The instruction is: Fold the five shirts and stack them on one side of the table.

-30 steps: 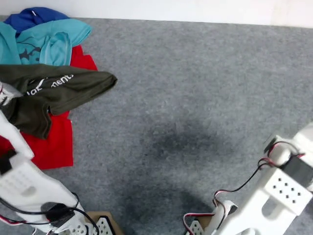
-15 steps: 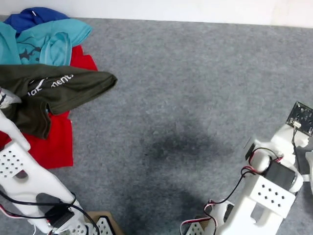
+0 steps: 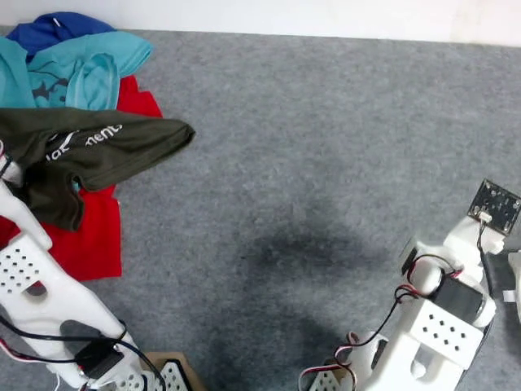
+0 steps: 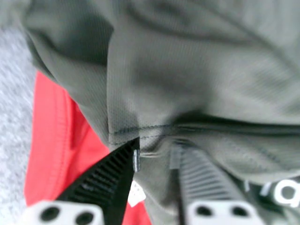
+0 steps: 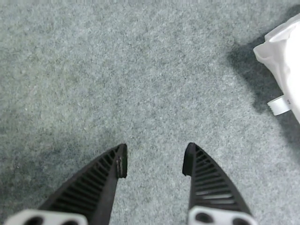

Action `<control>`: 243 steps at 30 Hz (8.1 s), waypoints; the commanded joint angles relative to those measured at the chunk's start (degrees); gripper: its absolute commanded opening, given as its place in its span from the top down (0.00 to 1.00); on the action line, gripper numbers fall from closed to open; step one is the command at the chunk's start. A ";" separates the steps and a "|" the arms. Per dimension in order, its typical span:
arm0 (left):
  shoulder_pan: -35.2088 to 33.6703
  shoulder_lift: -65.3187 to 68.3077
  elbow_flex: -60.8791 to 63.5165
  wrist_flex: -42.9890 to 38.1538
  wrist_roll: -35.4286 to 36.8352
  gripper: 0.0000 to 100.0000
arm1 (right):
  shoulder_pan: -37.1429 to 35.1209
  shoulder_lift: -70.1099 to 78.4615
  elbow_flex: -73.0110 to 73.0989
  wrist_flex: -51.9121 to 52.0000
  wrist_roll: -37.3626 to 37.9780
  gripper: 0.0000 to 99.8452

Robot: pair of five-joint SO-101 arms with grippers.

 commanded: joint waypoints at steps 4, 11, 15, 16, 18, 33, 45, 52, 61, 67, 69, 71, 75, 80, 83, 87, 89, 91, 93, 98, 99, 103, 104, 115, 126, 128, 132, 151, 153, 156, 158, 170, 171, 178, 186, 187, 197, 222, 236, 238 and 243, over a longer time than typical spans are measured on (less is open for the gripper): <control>1.54 -1.19 -3.56 0.26 0.26 0.99 | -0.57 -2.95 1.19 -1.01 0.35 0.80; 3.38 -1.10 -13.23 7.74 0.26 0.99 | -0.57 -5.85 3.47 -1.01 0.35 0.80; 3.03 -1.01 -18.15 12.22 0.26 0.99 | -0.40 -7.16 3.56 -1.01 0.35 0.80; 2.24 -1.01 -18.68 12.92 0.26 0.99 | -0.48 -7.34 3.56 -1.01 0.35 0.80; -0.31 -1.01 -18.95 13.54 0.35 0.98 | -0.48 -7.43 3.56 -1.01 0.35 0.80; -5.67 -0.84 -4.53 14.42 0.26 0.83 | -3.82 -7.43 3.65 -1.89 0.35 0.80; -5.41 -0.57 -4.00 10.99 0.35 0.82 | -3.82 -7.43 3.65 -1.89 0.35 0.80; -5.32 -0.66 -0.22 9.05 0.35 0.82 | -3.82 -7.43 3.65 -1.80 0.35 0.80; -5.76 -1.01 5.14 9.14 -4.31 0.82 | -3.91 -7.43 3.65 -2.07 0.35 0.80; -5.41 -3.30 5.32 10.99 -4.75 0.82 | -3.91 -7.43 3.65 -2.15 0.35 0.80; -5.41 -5.41 5.49 12.66 -4.84 0.82 | -3.91 -7.43 3.65 -2.15 0.35 0.80; -5.41 -7.08 5.49 13.80 -6.68 0.82 | -4.00 -7.43 3.65 -2.15 0.35 0.80; -5.32 -12.62 12.09 14.51 -7.91 0.82 | -6.20 -7.43 4.62 -2.33 0.35 0.80; -4.26 -23.69 23.43 14.42 -10.73 0.82 | -7.96 -7.43 8.13 -6.46 0.35 0.80; -3.82 -27.12 27.65 11.69 -10.64 0.83 | -7.69 -7.43 8.92 -6.90 0.35 0.80; -3.65 -25.89 28.62 7.21 -10.55 0.83 | -7.60 -7.43 9.19 -6.90 0.35 0.80; -3.03 -24.57 27.65 5.27 -10.55 0.83 | -7.60 -7.43 9.19 -6.90 0.35 0.80; -2.86 -22.90 25.89 2.99 -10.55 0.83 | -7.78 -7.43 9.19 -6.90 0.35 0.80; -2.68 -21.14 23.60 1.41 -10.55 0.83 | -7.78 -7.43 9.19 -6.90 0.35 0.80; -2.68 -15.60 19.03 -5.27 -10.81 0.83 | -7.60 -7.43 9.19 -6.81 0.35 0.80; -2.68 -14.55 18.51 -6.24 -10.81 0.83 | -7.60 -7.43 9.19 -6.81 0.35 0.80; -2.95 -11.91 17.01 -8.62 -10.73 0.83 | -7.52 -7.43 9.19 -6.73 0.35 0.80; -3.03 -11.65 17.01 -8.88 -10.73 0.83 | -7.52 -7.43 9.19 -6.73 0.35 0.80; -3.74 -11.12 17.36 -10.55 -10.73 0.83 | -7.60 -7.43 9.19 -6.73 0.35 0.80; -5.32 -11.12 21.76 -15.82 -10.64 0.83 | -7.69 -7.43 9.19 -6.64 0.35 0.80; -4.88 -11.12 21.76 -15.74 -10.64 0.83 | -7.69 -7.52 9.19 -6.64 0.35 0.80; -3.30 -11.12 21.76 -15.74 -10.64 0.83 | -7.52 -7.52 9.19 -6.46 0.35 0.80; -0.75 -11.03 21.85 -16.53 -10.64 0.99 | -7.52 -7.52 9.10 -5.32 0.53 0.80; -0.66 -11.12 21.85 -16.26 -10.64 0.99 | -7.52 -7.52 9.10 -5.32 0.44 0.80; 0.31 -11.56 21.67 -16.18 -10.64 0.99 | -7.52 -7.52 9.10 -5.32 0.44 0.80; 1.54 -11.65 21.49 -16.09 -10.55 0.99 | -7.52 -7.52 9.10 -5.32 0.44 0.80; 21.49 -22.73 9.01 3.16 -4.22 0.99 | -11.12 -7.52 11.74 -7.25 0.26 0.80; 24.40 -24.48 7.96 4.92 -4.22 0.99 | -11.56 -7.52 12.70 -8.13 0.26 0.80; 48.92 -37.85 4.97 9.76 -4.22 0.99 | -14.55 -7.52 21.58 -15.34 0.26 0.80; 77.76 -45.32 4.70 2.20 -4.22 0.99 | -14.81 -7.52 23.16 -15.87 0.26 0.80; 80.13 -45.67 4.70 0.18 -4.22 0.99 | -14.81 -7.52 23.16 -15.87 0.26 0.80; 88.75 -45.41 4.97 -11.25 -4.31 0.94 | -14.81 -7.52 23.25 -15.87 0.26 0.80; 52.44 -66.59 6.55 14.86 -4.57 0.79 | -32.84 -7.60 16.92 -5.85 0.88 0.80; 31.69 -94.02 61.76 0.70 -4.66 0.82 | -72.31 -7.25 5.58 -3.65 3.96 0.80; 30.29 -96.92 70.46 -4.31 -4.57 0.82 | -75.21 -7.08 6.11 -6.81 2.99 0.80; 30.02 -101.58 88.04 -12.66 -4.40 0.82 | -78.55 -6.73 8.84 -14.55 2.81 0.80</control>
